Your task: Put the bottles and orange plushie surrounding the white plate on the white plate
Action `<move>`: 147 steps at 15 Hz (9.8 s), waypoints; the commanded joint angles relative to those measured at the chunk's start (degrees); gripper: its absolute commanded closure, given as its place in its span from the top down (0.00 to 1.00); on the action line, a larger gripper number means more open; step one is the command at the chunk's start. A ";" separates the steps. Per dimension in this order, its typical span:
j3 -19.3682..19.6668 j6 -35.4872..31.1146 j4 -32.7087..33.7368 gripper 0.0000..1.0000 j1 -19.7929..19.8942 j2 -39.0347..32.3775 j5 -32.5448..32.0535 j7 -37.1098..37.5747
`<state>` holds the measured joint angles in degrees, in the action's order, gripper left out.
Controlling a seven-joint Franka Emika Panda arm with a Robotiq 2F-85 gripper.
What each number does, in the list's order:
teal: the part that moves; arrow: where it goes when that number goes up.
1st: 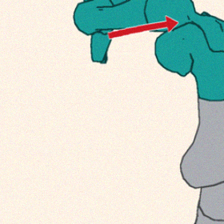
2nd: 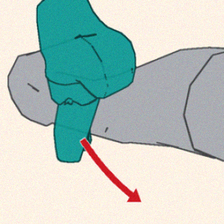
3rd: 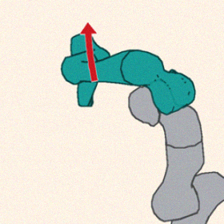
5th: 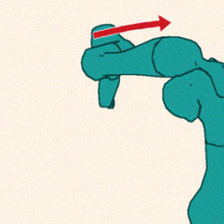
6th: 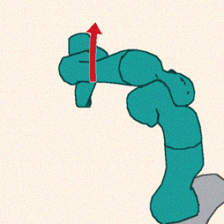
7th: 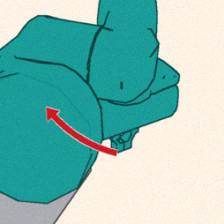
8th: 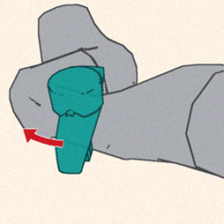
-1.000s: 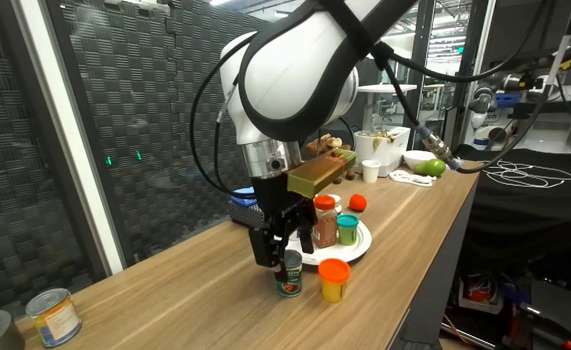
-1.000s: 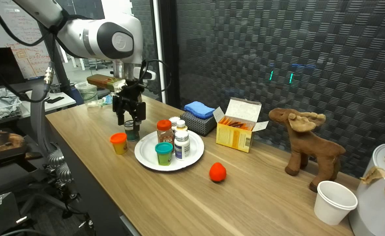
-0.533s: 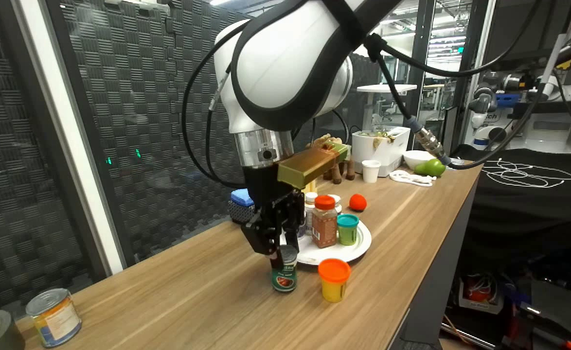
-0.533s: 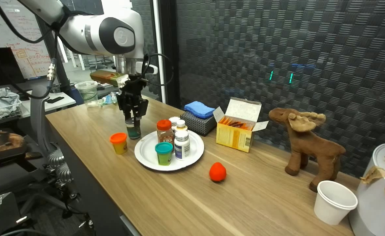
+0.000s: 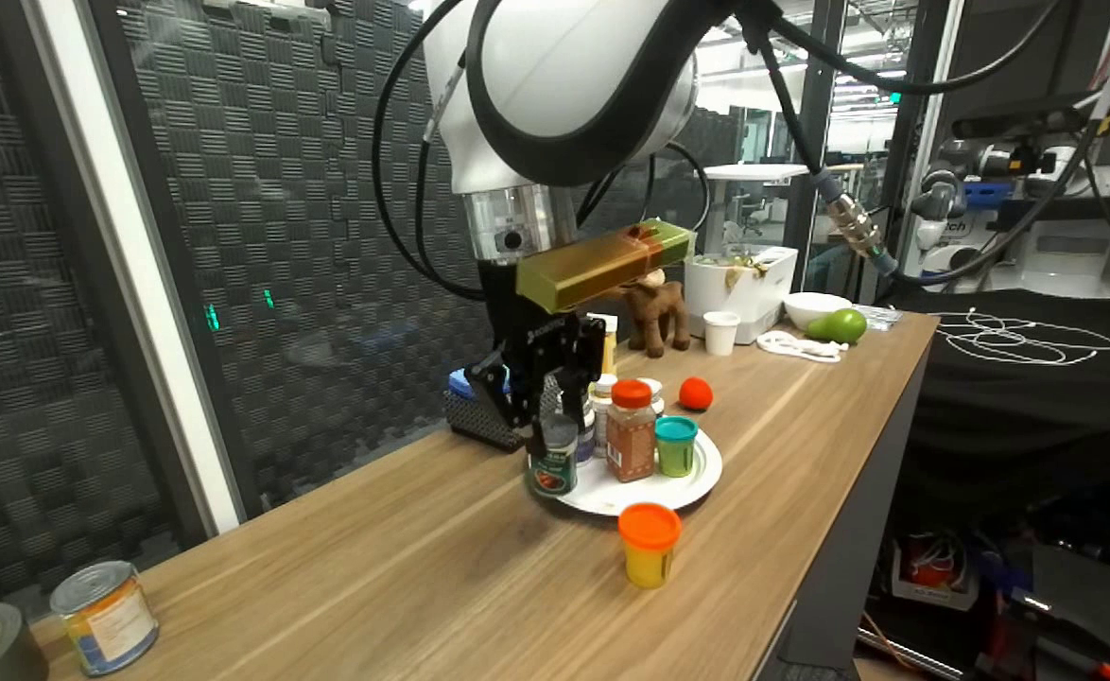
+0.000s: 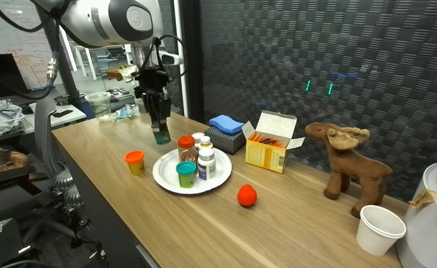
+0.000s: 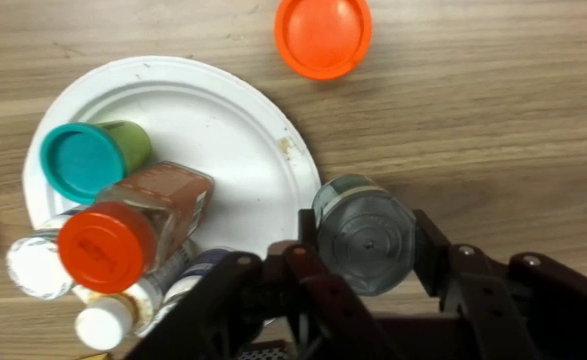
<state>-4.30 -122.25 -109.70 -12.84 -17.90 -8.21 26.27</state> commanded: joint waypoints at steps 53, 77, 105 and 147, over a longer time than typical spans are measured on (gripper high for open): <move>-3.71 -3.80 -20.58 1.00 0.05 17.02 7.66 14.46; -1.70 -12.61 -21.75 0.66 5.15 9.27 18.20 -1.44; 2.47 -17.53 -22.98 0.29 8.69 12.56 18.03 0.27; 9.03 -14.92 -20.32 1.00 12.80 14.63 10.33 10.85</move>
<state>3.11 -135.33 -127.81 -1.95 -4.78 5.17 32.52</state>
